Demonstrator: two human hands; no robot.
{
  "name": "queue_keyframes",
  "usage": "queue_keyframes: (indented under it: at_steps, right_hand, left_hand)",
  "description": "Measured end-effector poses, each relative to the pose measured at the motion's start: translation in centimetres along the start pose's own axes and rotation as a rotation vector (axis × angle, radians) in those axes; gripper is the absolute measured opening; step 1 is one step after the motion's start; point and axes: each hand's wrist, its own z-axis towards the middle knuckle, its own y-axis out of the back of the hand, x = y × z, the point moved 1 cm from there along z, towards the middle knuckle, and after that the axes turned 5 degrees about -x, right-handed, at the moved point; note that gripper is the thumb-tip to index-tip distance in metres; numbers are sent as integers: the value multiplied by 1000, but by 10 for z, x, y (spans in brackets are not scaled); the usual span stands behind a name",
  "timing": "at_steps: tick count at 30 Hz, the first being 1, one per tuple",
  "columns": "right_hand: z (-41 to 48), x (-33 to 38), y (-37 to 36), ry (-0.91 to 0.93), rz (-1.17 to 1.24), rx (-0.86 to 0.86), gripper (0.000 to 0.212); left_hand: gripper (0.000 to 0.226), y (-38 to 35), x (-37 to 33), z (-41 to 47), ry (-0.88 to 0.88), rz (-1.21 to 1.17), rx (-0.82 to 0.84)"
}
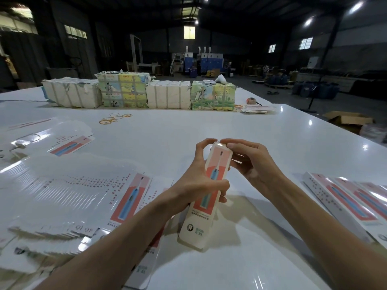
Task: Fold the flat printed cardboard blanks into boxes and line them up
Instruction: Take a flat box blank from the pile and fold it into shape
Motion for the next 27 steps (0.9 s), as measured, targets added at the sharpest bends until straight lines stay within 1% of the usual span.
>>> queue_keyframes:
  at_steps: [7,9,11,13,19,24,27]
  right_hand:
    - [-2,-1,-2,23,-42,129,23]
    - [-5,-6,-6,64,-114,98,23]
    - [-7,-9,-10,167,-247,36,21]
    - [-10,-9,-12,261,-358,17,18]
    - [-14,-9,-11,307,-492,-58,21]
    - [-13,-9,-11,328,-476,-50,22]
    - [-12,-11,-12,342,-499,-43,23]
  left_hand:
    - [100,7,4,3,32,-61,-14]
    - [98,9,4,4,30,-75,-26]
    - [97,10,4,4,34,-98,-36]
    - [97,10,3,3,41,-103,-45]
    - [95,5,-2,-1,43,-84,-10]
    - [87,7,-5,-3,62,-115,-2]
    - [87,8,-4,-2,96,-195,-5]
